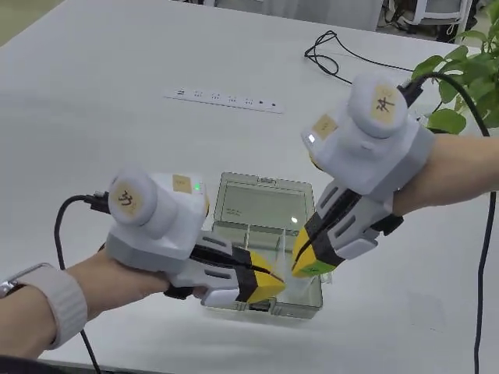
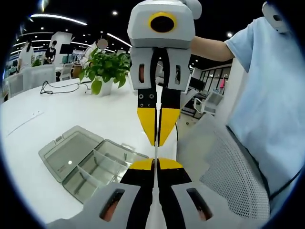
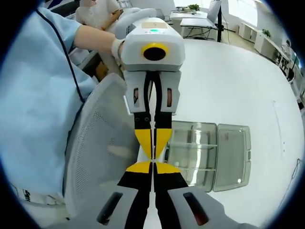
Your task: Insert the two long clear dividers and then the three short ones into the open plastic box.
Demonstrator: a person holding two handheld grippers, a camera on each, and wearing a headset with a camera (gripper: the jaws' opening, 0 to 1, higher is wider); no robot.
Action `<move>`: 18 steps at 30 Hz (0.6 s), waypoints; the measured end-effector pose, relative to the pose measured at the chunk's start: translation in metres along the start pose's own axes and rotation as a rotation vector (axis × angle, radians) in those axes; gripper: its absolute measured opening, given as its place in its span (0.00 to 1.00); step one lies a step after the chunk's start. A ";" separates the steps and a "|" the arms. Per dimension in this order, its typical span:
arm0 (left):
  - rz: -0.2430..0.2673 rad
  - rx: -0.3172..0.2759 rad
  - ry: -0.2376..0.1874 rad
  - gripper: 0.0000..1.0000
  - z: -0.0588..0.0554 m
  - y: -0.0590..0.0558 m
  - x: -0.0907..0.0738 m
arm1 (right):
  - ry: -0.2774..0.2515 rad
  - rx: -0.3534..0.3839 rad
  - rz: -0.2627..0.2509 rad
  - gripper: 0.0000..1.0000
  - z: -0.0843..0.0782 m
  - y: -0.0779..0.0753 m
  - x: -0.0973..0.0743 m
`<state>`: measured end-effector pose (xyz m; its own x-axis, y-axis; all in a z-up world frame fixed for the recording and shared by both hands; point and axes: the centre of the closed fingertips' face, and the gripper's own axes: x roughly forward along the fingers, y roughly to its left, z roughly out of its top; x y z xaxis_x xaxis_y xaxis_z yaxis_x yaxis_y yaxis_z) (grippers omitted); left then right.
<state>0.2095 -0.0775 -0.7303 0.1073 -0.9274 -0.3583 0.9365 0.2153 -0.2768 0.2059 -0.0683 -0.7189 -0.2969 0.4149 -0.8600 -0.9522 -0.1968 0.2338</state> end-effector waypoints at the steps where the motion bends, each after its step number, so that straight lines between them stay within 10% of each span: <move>1: 0.002 -0.002 -0.003 0.00 0.000 0.000 -0.001 | 0.000 0.001 0.001 0.02 0.000 -0.001 0.000; 9: 0.064 -0.010 -0.020 0.14 -0.002 0.009 -0.008 | 0.018 0.009 -0.027 0.02 -0.002 -0.011 0.000; 18: 0.208 -0.020 -0.010 0.62 -0.017 0.033 -0.025 | 0.034 0.020 -0.059 0.02 -0.003 -0.020 0.000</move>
<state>0.2322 -0.0418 -0.7452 0.3016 -0.8652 -0.4006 0.8870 0.4087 -0.2148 0.2255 -0.0664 -0.7253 -0.2377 0.3951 -0.8874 -0.9694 -0.1547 0.1907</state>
